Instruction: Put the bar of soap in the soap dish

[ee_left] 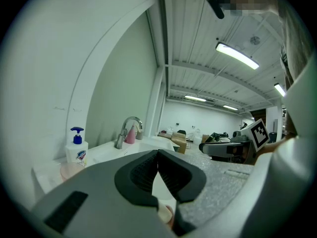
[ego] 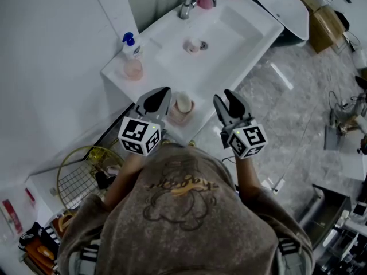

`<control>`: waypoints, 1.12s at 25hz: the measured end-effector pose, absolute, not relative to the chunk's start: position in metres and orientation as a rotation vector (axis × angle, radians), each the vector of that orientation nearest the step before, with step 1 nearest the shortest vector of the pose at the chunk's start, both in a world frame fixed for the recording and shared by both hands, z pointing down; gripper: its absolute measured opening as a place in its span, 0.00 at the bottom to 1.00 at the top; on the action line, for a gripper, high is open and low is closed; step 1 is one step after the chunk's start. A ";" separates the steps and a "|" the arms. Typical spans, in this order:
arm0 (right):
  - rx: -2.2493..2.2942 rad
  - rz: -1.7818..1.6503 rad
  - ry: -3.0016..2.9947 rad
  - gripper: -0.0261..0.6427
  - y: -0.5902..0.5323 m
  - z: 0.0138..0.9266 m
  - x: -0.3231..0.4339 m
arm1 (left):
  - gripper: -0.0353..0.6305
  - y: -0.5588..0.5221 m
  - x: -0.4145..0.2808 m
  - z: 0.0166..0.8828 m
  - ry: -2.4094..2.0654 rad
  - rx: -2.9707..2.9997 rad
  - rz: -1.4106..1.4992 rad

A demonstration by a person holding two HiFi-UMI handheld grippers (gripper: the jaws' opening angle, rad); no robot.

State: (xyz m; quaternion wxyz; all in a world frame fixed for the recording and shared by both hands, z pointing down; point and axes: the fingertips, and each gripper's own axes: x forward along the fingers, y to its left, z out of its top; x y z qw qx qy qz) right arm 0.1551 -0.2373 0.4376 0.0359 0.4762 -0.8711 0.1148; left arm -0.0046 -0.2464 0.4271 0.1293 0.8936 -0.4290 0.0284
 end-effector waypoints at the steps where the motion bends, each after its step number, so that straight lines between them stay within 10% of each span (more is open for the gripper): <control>1: 1.477 0.353 -2.680 0.26 -0.235 0.436 0.157 | 0.06 -0.245 -0.006 0.428 -1.250 2.594 0.084; 28: 1.536 0.404 -2.706 0.04 -0.209 0.459 0.157 | 0.06 -0.234 -0.012 0.436 -1.279 2.562 0.030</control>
